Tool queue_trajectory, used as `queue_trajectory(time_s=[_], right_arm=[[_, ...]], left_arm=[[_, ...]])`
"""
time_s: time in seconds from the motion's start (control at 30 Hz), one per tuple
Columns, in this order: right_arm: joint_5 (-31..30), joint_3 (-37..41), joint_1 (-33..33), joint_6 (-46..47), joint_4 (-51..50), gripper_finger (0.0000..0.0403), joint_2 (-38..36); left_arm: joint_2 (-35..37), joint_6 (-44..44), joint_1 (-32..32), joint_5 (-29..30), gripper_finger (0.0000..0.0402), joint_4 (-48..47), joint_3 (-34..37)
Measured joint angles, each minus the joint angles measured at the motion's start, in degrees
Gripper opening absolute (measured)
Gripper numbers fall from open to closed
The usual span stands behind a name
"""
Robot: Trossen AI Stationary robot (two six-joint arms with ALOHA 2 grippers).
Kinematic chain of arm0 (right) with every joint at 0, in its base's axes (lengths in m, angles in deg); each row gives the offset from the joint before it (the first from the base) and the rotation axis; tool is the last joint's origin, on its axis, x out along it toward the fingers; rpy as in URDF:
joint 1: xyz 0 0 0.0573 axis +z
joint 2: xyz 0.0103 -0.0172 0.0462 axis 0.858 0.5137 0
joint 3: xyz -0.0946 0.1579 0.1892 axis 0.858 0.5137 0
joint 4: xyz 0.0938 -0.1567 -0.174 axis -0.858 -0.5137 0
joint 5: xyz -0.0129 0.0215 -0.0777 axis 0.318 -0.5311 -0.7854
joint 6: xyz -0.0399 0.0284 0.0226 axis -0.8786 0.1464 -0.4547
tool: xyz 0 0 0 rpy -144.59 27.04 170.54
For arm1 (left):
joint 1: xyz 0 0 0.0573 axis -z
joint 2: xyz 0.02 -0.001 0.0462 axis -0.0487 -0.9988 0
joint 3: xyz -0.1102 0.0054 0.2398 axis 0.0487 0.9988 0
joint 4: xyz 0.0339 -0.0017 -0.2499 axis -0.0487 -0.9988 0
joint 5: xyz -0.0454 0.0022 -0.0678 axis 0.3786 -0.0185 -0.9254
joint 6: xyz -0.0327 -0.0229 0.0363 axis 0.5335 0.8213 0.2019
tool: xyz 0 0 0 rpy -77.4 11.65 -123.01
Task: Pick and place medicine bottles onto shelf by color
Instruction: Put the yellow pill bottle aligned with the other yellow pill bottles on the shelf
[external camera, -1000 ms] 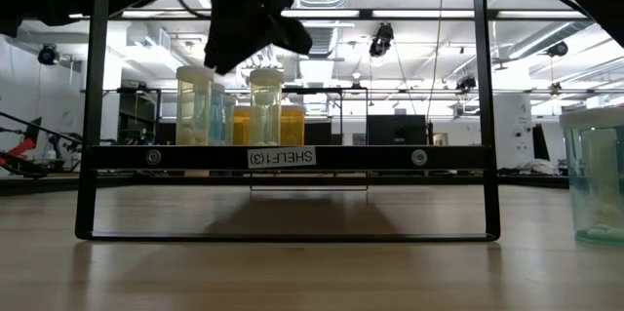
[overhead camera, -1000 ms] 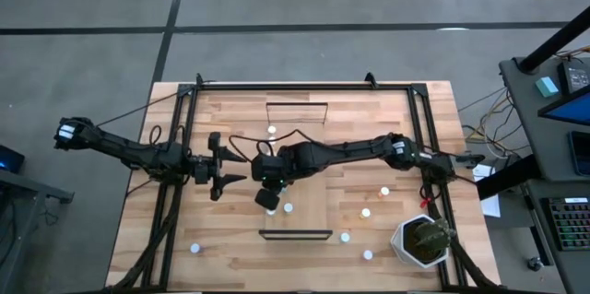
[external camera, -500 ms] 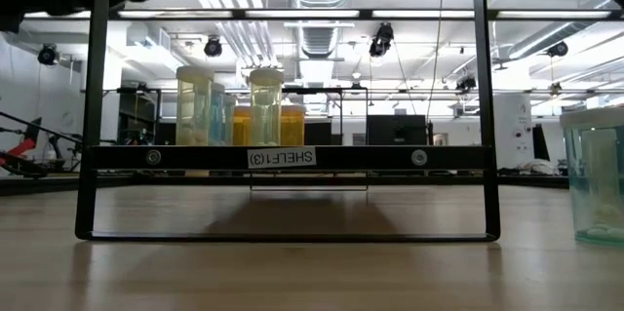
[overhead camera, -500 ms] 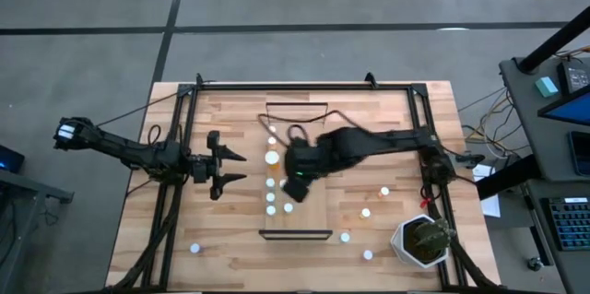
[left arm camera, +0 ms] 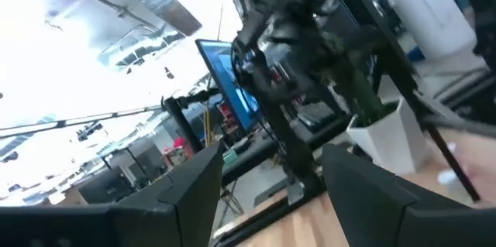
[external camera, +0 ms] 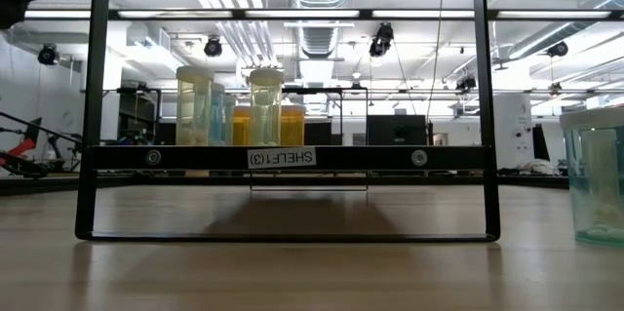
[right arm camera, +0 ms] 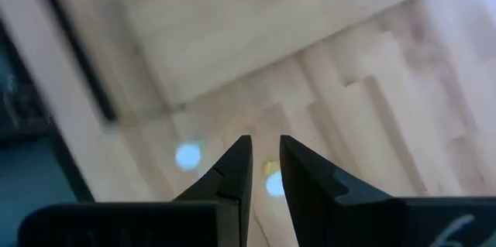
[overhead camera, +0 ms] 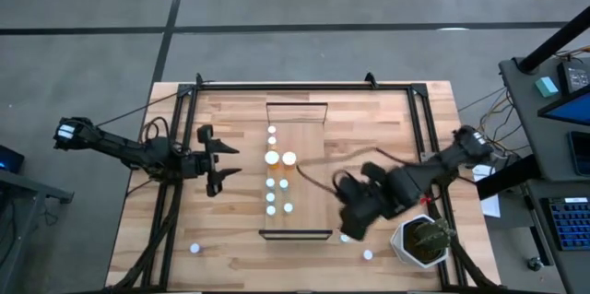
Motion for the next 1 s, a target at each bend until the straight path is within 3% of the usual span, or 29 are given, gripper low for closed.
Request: queue_trajectory(time_s=[0.27,0.47,0.7,1.0], right_arm=[[-2.8,24.0,4.2,-3.7,14.3,0.0068,-14.0],[-2.6,38.4,4.2,-6.4,25.2,0.0132,-21.2],[-1.1,48.6,4.9,-12.5,33.2,0.0207,-22.2],[0.4,55.0,6.3,-14.9,39.8,0.0228,-22.2]], left_arm=[[0.0,4.2,0.0,0.0,0.0205,5.0,0.1],[0.1,7.1,0.0,-0.1,0.0205,9.5,0.1],[-0.7,7.6,0.0,-0.1,0.0205,10.3,0.1],[-1.4,8.6,0.0,-0.1,0.0205,11.8,0.1]])
